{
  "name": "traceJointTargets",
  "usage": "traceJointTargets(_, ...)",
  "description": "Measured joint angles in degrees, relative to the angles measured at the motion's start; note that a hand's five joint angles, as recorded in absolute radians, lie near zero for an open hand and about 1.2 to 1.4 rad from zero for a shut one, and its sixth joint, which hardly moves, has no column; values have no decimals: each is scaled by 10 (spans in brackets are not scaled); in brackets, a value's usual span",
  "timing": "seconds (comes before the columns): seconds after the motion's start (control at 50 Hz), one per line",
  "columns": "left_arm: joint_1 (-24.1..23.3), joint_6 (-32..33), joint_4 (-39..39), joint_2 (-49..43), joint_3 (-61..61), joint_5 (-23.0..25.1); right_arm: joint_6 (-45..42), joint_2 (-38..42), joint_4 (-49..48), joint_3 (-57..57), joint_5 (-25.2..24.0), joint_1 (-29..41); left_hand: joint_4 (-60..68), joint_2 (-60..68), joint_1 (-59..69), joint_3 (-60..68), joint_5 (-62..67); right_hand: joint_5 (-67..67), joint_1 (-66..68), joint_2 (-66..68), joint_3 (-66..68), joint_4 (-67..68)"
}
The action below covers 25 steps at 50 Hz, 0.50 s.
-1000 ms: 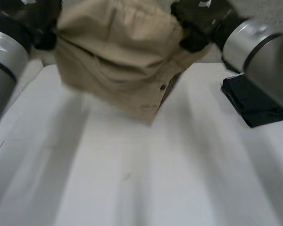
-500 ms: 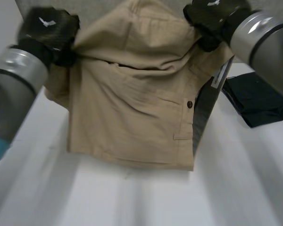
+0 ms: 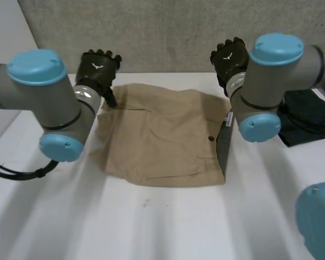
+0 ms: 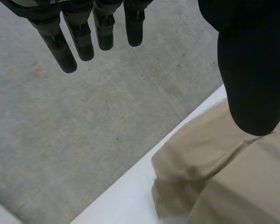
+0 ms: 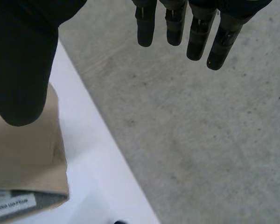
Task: Fold the laundry.
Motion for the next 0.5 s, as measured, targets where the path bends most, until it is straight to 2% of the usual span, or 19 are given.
traceJointTargets(0.08,3,0,-4,76,-88,-13,35,-99,40,119,-22,1,4,3,3,2,2,0,0,0,0,0)
traceJointTargets(0.22,5,1,-19,182,-267,-8,81,-230,80,346,-117,2,48,46,48,41,36,0,0,0,0,0)
traceJointTargets(0.34,15,2,-38,204,-365,15,105,-269,69,509,-175,2,117,117,118,112,106,0,0,0,0,0)
traceJointTargets(0.5,51,1,-43,148,-389,40,123,-262,-56,626,-184,1,150,147,145,143,138,34,30,44,50,35)
